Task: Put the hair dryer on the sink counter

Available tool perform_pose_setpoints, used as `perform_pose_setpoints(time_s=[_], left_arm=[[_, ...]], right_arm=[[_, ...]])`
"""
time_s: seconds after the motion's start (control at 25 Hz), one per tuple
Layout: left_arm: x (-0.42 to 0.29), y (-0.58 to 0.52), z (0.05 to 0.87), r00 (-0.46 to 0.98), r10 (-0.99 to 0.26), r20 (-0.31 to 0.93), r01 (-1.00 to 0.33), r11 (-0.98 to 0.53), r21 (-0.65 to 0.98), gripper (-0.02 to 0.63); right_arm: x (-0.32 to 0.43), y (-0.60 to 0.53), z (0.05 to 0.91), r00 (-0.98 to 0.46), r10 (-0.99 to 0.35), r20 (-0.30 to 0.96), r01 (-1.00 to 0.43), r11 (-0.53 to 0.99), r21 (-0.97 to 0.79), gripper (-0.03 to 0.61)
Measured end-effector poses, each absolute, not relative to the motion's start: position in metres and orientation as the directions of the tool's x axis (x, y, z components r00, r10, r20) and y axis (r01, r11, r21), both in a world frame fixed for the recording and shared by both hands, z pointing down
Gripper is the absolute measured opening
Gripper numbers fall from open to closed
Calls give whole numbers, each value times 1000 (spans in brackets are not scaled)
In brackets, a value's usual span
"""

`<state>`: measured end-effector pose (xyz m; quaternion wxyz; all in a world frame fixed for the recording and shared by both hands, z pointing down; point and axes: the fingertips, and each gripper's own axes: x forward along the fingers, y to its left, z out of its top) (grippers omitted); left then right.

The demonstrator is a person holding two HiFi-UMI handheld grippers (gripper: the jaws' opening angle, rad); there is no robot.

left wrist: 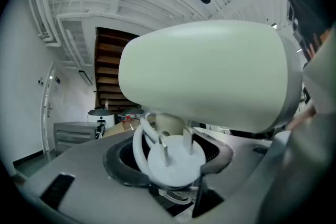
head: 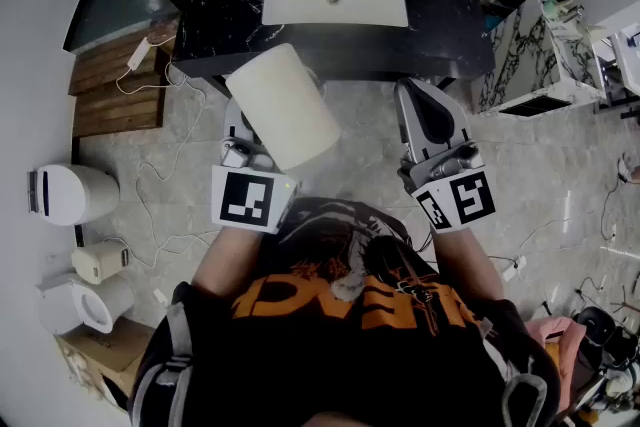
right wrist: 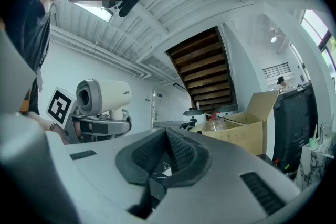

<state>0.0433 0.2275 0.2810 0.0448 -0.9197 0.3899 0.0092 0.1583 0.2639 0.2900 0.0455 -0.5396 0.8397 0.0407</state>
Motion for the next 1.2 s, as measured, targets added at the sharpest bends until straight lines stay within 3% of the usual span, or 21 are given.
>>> perform_pose_setpoints(time_s=[0.64, 1.2], left_arm=[[65, 241, 290, 670, -742, -18, -741, -667, -76, 244], [24, 197, 316, 587, -807, 65, -802, -590, -88, 244]], right_arm=[[188, 272, 296, -454, -879, -148, -881, 467, -73, 14], [168, 220, 310, -517, -846, -132, -840, 531, -109, 14]])
